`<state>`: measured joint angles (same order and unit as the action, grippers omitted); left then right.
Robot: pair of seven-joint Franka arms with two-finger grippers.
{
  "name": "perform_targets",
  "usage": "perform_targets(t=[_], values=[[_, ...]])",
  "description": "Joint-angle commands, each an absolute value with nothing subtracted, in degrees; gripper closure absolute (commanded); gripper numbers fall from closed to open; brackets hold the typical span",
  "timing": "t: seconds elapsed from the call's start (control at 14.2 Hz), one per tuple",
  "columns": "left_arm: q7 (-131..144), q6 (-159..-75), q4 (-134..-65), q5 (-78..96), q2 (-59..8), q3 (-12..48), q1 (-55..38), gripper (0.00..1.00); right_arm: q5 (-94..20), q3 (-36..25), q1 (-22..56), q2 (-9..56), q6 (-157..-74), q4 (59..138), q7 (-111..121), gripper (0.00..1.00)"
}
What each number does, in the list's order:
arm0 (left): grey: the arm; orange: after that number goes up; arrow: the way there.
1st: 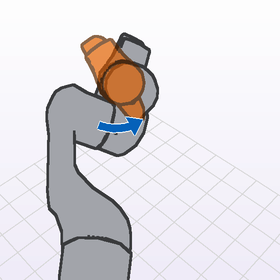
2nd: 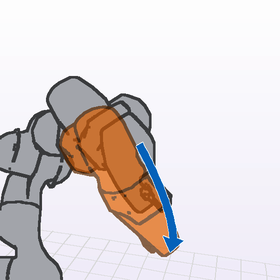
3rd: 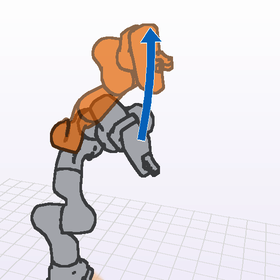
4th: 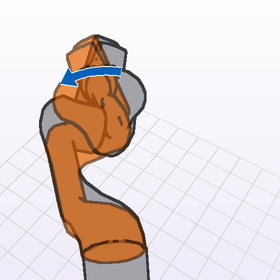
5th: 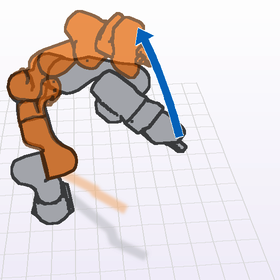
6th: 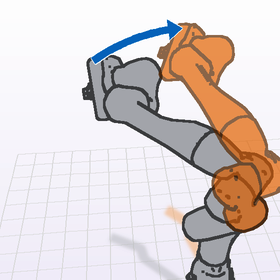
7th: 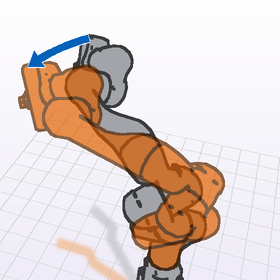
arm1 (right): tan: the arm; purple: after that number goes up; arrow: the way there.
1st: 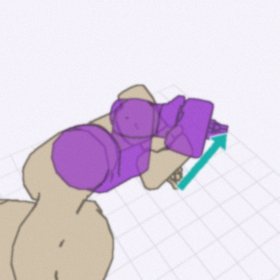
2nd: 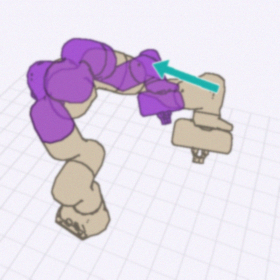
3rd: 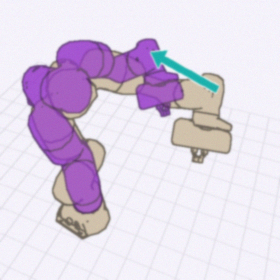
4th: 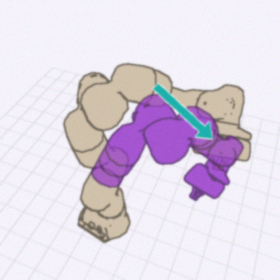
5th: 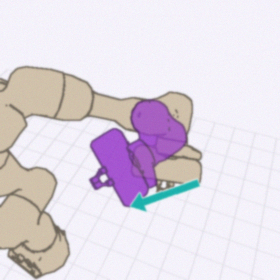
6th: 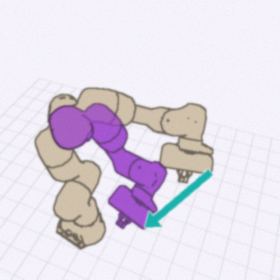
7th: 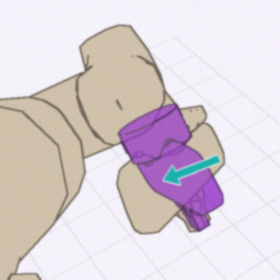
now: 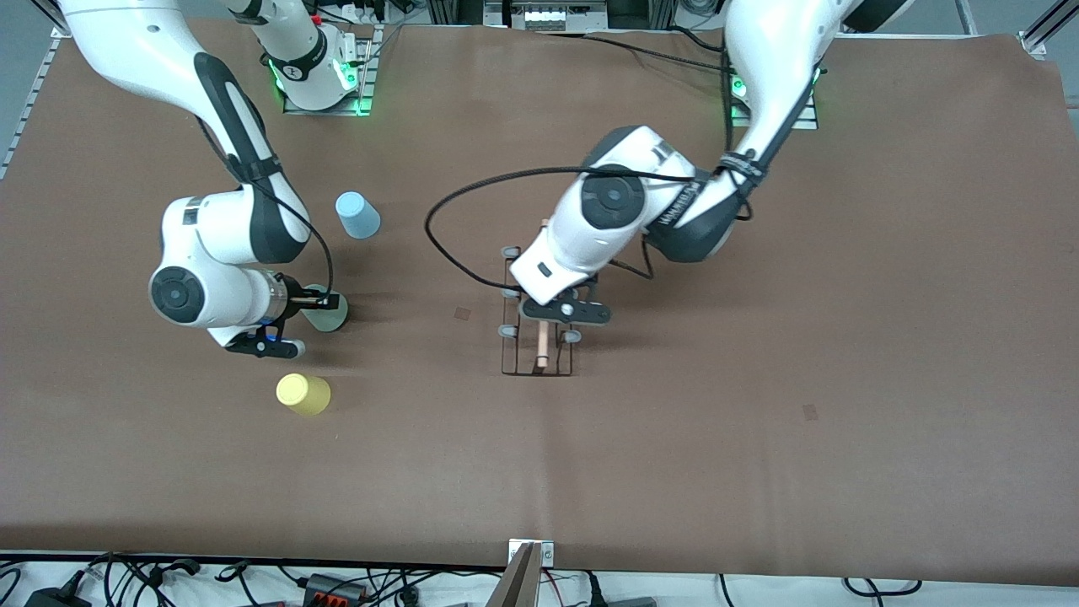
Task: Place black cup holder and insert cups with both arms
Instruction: 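Carry the rack to the table middle with the left gripper and release it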
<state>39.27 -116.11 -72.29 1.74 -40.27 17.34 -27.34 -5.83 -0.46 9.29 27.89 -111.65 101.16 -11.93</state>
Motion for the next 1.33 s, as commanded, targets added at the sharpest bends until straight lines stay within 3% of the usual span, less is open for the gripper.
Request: perform_targets(t=[0.0, 0.21, 0.42, 0.56, 0.63, 0.7, 0.91, 1.26], values=[[41.4, -117.4, -69.6, 0.7, -41.9, 13.2, -32.8, 0.99, -7.0, -0.6, 8.3, 27.8, -100.1, 91.4, -11.5, 0.77], [41.4, -118.3, -69.6, 0.5, -42.5, 12.7, -33.7, 0.96, -8.9, -0.6, 8.3, 27.1, -96.5, 88.3, -11.3, 0.77], [42.0, -117.8, -69.5, 0.6, -41.9, 12.0, -33.6, 0.78, -8.1, -0.3, 9.3, 27.0, -96.8, 88.2, -12.0, 0.77], [42.5, -115.8, -69.5, 0.6, -40.6, 11.7, -32.6, 0.54, -8.3, -0.3, 9.3, 27.0, -96.5, 88.2, -12.2, 0.76], [42.5, -113.9, -69.3, 0.6, -40.1, 11.7, -31.5, 0.35, -8.8, -0.3, 9.3, 26.9, -96.4, 88.2, -12.1, 0.76], [41.9, -112.7, -69.3, 0.5, -38.6, 11.6, -30.5, 0.03, -8.9, -0.2, 9.5, 26.5, -96.4, 88.2, -12.1, 0.76], [35.8, -110.6, -70.0, 0.4, -33.4, 12.0, -23.2, 0.00, -9.3, -0.1, 12.9, 24.0, -95.3, 88.1, -15.3, 0.76], [24.8, -97.0, -69.8, 0.0, -26.6, 11.4, -8.6, 0.00, -15.3, -0.1, 22.7, 23.1, -95.3, 85.3, -27.2, 0.76]])
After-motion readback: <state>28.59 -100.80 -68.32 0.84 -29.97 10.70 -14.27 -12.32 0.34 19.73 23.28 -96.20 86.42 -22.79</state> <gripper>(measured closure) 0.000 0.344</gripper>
